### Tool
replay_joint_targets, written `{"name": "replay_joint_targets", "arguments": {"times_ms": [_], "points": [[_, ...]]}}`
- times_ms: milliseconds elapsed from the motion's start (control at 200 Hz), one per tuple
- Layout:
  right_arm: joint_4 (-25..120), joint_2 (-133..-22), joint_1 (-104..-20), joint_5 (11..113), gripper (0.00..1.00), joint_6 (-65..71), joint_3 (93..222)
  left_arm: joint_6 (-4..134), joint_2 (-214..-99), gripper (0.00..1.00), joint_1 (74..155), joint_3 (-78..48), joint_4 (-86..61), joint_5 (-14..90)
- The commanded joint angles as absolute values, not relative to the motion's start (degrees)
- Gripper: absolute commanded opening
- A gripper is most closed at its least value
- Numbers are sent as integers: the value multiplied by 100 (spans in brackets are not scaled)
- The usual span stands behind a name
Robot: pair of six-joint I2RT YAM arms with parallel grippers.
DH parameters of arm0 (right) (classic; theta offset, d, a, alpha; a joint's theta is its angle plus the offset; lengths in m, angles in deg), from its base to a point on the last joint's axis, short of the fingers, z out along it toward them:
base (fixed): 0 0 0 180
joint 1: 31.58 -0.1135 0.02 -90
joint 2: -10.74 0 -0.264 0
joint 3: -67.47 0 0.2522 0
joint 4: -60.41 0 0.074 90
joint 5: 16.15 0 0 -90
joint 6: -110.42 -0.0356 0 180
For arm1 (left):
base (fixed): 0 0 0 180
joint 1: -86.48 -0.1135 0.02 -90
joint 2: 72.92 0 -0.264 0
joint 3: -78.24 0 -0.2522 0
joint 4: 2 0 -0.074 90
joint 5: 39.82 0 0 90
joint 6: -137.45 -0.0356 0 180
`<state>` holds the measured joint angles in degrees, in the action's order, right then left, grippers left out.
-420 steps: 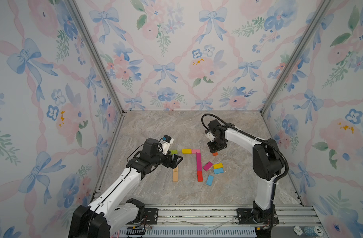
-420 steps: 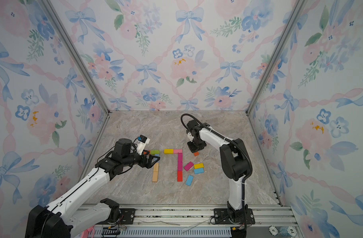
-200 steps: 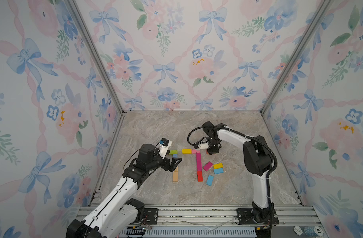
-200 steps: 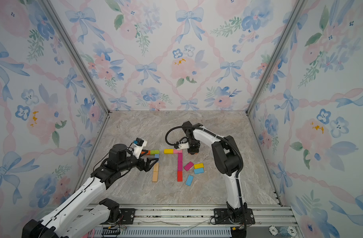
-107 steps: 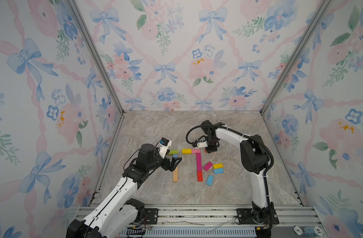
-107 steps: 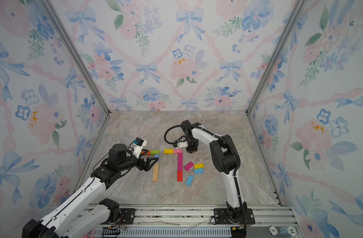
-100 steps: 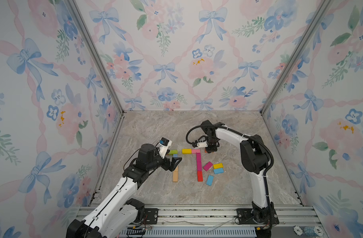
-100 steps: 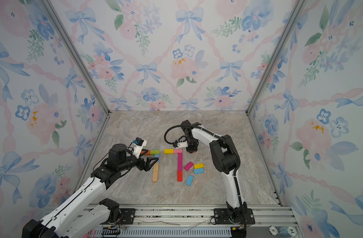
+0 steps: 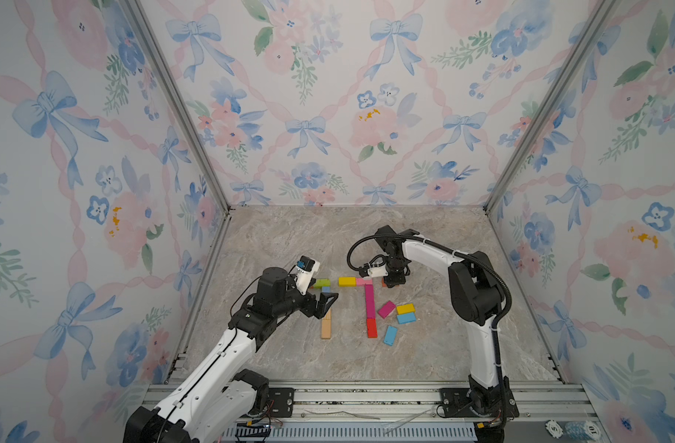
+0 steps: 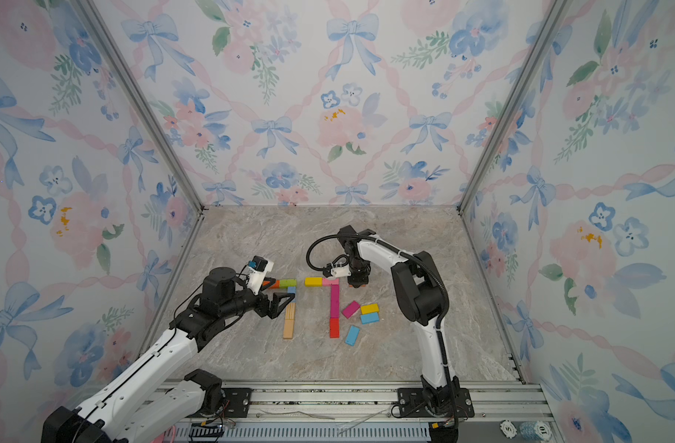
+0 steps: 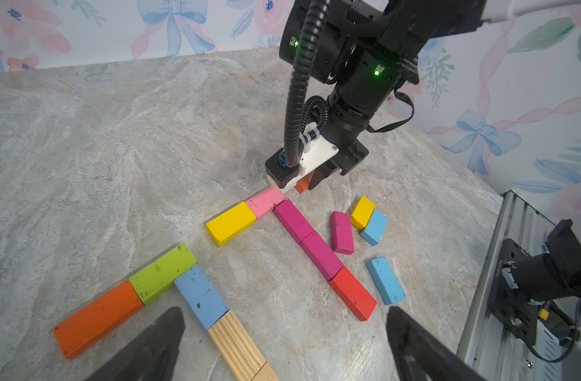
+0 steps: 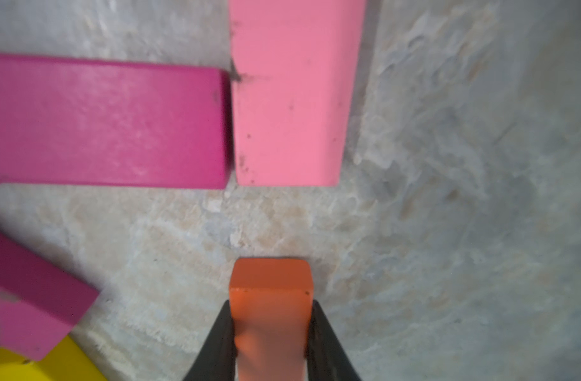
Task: Assemble the number 7 with building blocks
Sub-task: Place the building block at the center of the board.
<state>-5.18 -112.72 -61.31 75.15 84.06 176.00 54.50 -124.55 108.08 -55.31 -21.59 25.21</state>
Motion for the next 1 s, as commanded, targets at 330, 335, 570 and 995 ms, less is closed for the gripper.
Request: {"name": "replay_joint_targets", "arguments": {"times_ms": [330, 335, 570, 995], "points": [[-652, -11509, -6060, 7372, 54, 8017, 17484, 5360, -12460, 98, 10772, -5605, -2112, 2434], [-643, -11510, -6059, 7374, 54, 8013, 17479, 5365, -12460, 98, 10773, -5603, -2112, 2434], [-428, -11296, -5993, 7332, 97, 7915, 17252, 5361, -12460, 98, 10768, -5610, -2060, 2425], [2160, -8447, -6131, 7460, 97, 6418, 16137, 5401, -12338, 98, 10758, -5631, -2057, 2613]]}}
